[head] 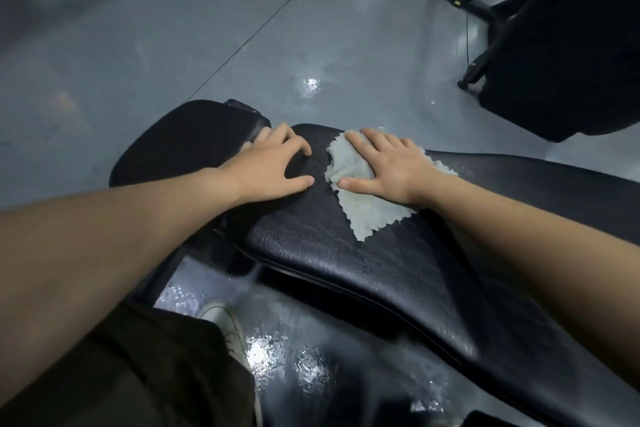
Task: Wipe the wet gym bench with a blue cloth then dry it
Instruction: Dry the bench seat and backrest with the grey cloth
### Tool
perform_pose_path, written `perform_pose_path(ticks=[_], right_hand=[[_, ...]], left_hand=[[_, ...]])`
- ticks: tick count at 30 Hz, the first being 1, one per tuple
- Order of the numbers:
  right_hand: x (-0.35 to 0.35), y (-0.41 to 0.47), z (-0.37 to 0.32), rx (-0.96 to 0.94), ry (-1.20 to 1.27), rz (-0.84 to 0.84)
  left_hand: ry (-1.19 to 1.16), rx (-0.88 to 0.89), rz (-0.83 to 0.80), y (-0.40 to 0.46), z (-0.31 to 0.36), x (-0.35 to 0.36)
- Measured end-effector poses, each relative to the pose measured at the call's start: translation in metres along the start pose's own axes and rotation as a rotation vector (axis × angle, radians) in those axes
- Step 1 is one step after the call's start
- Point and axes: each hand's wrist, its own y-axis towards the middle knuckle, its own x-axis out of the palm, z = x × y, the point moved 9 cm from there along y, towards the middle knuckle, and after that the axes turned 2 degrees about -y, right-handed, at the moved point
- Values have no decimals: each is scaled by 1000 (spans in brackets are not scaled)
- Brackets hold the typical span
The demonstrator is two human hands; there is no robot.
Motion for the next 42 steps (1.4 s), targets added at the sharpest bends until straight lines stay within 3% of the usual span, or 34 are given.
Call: perform_pose_path(ticks=[17,22,30,37,42], right_hand=[[-2,106,-64,-92,68,-72],[2,93,-44,-45,71,-96],[-1,-1,48,122,45,-60],[-1,-22,39,136,-121,-18],[-3,21,-4,79,-32,-41]], left_hand=[[-302,-191,33,-2,-49,-3],[-284,-205,27,-6,-46,-5],[-270,-270,-12,-15,-46,-5],[-263,-299,-62,-19,-50,-6],[-207,-288,-130,-10,-62,-8]])
